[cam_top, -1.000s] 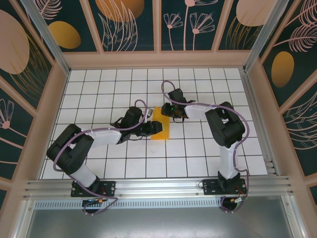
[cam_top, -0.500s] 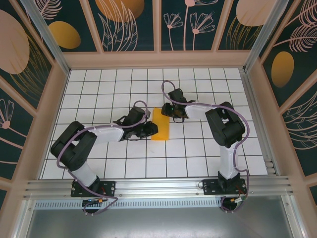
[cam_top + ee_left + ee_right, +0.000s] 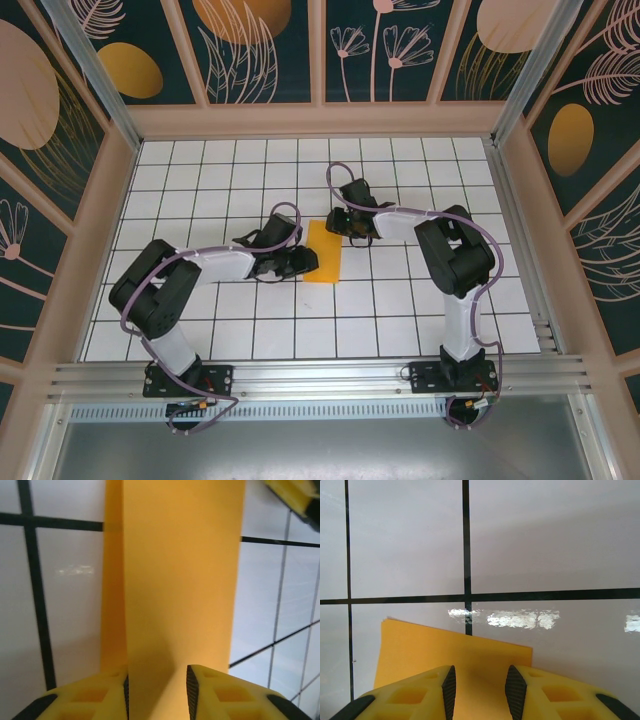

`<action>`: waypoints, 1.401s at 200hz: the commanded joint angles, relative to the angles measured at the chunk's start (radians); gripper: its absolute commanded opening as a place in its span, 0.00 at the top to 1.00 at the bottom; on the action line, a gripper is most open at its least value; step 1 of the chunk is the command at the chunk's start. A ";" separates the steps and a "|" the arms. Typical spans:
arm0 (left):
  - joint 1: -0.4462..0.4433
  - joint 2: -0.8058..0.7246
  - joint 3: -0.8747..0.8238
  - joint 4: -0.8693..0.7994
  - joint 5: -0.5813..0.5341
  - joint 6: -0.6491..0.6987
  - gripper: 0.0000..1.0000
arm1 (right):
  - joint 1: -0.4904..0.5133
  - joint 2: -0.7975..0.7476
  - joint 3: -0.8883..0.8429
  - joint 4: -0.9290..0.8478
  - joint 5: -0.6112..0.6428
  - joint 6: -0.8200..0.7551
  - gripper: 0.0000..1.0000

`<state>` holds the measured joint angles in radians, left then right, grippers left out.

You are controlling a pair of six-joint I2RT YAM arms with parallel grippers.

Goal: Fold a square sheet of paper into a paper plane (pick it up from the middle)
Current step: Fold the triangle a second time at the center of the table.

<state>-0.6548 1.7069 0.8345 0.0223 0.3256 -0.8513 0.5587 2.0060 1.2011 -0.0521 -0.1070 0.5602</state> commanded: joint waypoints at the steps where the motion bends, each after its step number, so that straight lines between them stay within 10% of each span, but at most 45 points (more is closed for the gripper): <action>1: 0.004 -0.066 0.005 0.033 0.053 0.003 0.62 | -0.006 0.090 -0.043 -0.113 0.007 0.010 0.63; 182: 0.003 0.042 0.012 0.276 0.138 -0.065 0.61 | -0.006 0.060 -0.050 -0.102 -0.027 0.009 0.63; 280: 0.004 0.106 0.009 0.286 0.066 -0.069 0.77 | -0.087 -0.136 -0.104 0.013 -0.280 -0.060 0.63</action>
<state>-0.6548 1.7962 0.8307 0.2890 0.4274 -0.9199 0.4896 1.9545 1.1374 -0.0315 -0.2855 0.5411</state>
